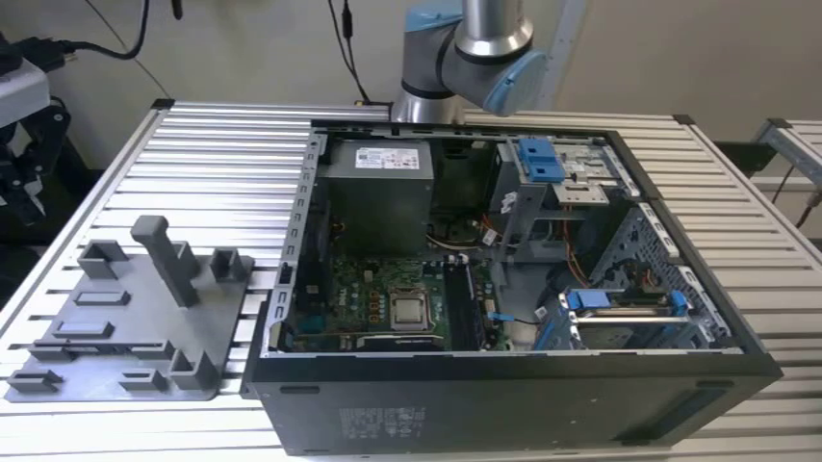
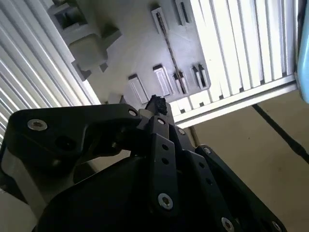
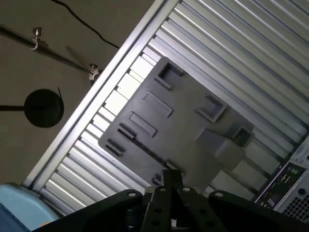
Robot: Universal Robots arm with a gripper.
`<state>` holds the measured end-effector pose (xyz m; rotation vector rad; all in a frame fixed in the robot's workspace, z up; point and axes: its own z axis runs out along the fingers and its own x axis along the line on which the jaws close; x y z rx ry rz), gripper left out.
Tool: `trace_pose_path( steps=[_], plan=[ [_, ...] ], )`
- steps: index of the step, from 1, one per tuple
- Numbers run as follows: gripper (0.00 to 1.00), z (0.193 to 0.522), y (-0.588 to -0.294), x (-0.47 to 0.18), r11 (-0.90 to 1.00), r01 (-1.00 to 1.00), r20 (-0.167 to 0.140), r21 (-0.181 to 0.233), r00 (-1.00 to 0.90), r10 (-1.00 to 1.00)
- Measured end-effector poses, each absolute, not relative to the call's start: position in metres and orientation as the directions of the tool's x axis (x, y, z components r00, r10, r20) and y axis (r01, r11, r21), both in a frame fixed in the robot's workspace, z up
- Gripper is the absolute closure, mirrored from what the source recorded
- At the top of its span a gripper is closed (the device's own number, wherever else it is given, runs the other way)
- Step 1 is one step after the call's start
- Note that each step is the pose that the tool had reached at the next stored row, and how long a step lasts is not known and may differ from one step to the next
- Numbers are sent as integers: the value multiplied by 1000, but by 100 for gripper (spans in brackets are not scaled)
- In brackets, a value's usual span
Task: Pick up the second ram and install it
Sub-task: 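Pick up the second ram and move it above second insertion slot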
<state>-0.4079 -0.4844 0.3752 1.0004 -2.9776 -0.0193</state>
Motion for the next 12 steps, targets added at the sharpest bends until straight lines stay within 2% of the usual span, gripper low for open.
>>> trace_pose_path(
  steps=[12],
  plan=[
    [89, 375, -484, -410, 667, -745, -4, 12, -667, -745]
  ],
)
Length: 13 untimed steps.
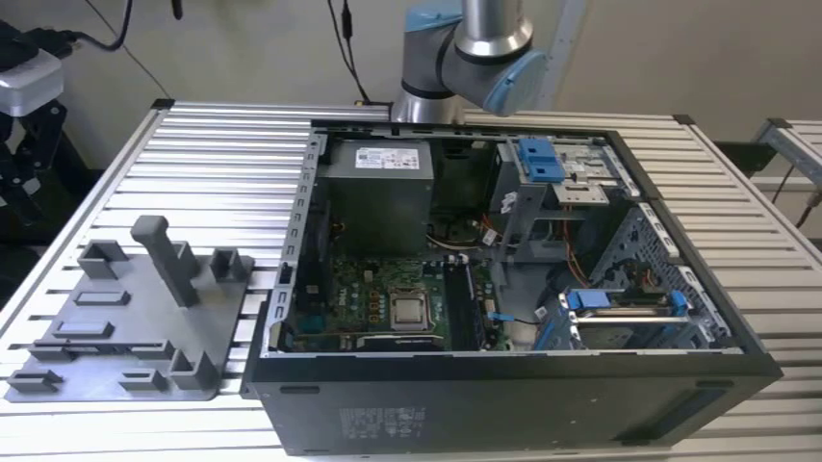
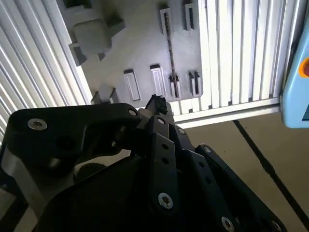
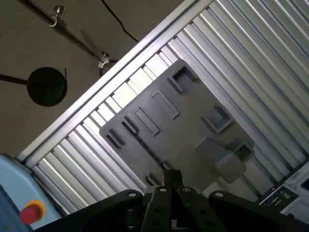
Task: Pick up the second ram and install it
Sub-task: 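Pick up the second ram and move it above second insertion slot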
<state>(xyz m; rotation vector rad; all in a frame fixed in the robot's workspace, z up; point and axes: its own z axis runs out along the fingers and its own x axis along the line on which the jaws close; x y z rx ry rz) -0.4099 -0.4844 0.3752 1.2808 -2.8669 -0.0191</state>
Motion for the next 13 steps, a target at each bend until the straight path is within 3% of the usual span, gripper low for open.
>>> trace_pose_path(
  steps=[13],
  plan=[
    [89, 375, -484, -411, 489, -872, -4, 12, -489, -872]
  ],
)
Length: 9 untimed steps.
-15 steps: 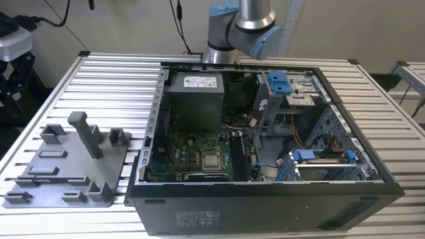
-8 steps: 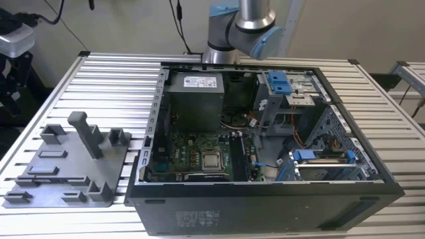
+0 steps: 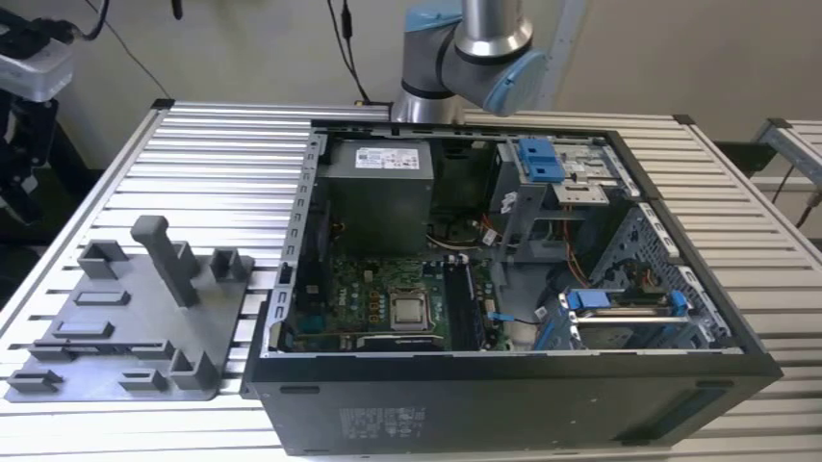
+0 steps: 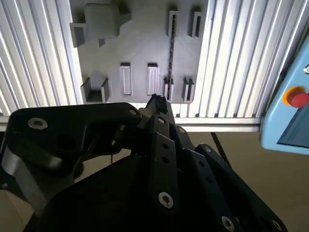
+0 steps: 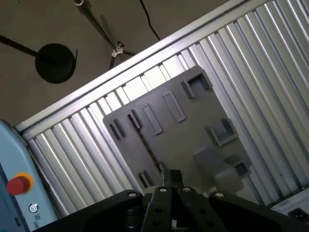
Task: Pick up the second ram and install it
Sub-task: 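Pick up the second ram and move it above second insertion slot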
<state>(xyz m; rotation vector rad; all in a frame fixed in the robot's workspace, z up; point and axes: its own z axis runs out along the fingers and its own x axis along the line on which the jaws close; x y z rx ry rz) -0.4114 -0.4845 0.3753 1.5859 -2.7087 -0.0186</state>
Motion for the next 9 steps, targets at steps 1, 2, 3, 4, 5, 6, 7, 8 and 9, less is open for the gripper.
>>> trace_pose_path(
  steps=[1, 2, 3, 4, 5, 6, 7, 8, 9],
  plan=[
    [89, 375, -484, -411, 474, -880, -4, 12, -474, -881],
    [89, 375, -484, -411, 457, -889, -4, 11, -457, -889],
    [89, 375, -484, -411, 442, -897, -4, 11, -442, -897],
    [89, 375, -484, -411, 427, -904, -4, 12, -427, -904],
    [89, 375, -484, -412, 415, -910, -4, 12, -415, -910],
    [89, 375, -484, -412, 402, -916, -4, 12, -402, -916],
    [89, 374, -484, -412, 391, -920, -4, 12, -391, -920],
    [89, 374, -484, -413, 380, -925, -5, 12, -380, -925],
    [89, 373, -484, -414, 369, -930, -5, 12, -369, -930]
  ],
)
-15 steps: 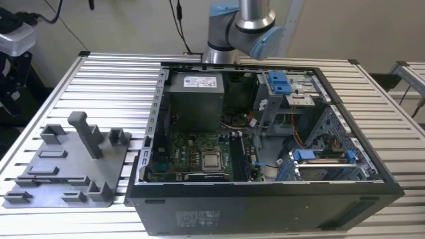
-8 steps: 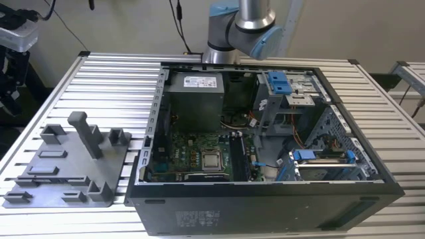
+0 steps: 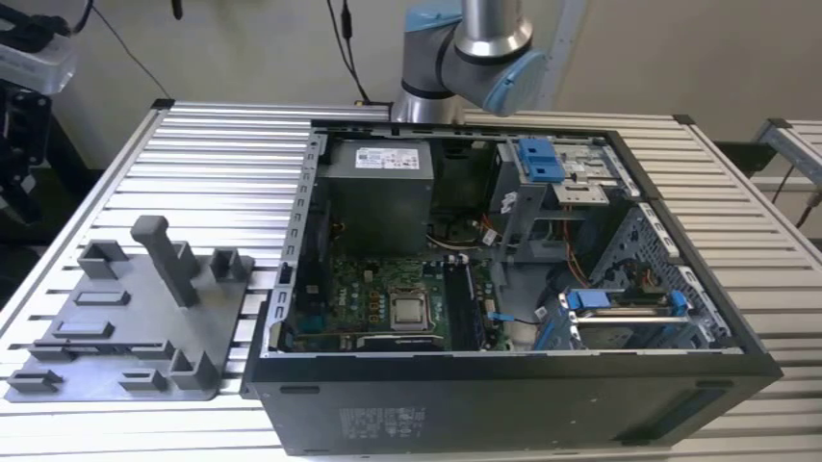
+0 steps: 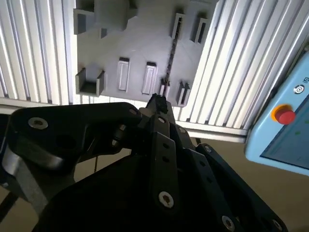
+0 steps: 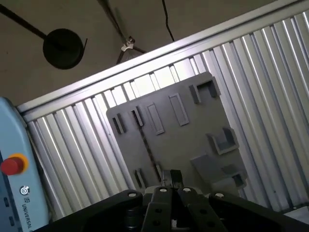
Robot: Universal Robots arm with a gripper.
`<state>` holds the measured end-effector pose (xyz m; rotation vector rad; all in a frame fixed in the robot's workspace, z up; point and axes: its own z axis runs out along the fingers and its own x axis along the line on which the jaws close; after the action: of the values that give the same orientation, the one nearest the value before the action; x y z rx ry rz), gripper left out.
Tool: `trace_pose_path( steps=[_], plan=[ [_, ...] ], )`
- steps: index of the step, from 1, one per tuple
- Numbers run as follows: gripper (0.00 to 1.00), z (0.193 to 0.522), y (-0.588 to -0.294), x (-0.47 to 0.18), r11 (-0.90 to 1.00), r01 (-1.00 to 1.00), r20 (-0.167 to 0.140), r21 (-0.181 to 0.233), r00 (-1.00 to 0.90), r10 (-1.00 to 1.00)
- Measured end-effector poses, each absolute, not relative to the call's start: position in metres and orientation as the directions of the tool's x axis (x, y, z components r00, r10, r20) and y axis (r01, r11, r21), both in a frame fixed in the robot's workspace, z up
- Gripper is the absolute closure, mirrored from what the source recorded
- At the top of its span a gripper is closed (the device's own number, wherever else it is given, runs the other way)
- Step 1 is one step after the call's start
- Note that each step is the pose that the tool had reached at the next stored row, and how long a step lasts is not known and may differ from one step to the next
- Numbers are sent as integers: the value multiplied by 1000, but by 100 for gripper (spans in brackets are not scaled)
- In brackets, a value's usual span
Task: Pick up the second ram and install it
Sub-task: 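Pick up the second ram and move it above second insertion slot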
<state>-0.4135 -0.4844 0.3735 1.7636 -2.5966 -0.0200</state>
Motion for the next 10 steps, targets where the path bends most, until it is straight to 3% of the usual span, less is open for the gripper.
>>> trace_pose_path(
  steps=[10],
  plan=[
    [89, 369, -484, -415, 290, -957, -15, 16, -290, -957]
  ],
)
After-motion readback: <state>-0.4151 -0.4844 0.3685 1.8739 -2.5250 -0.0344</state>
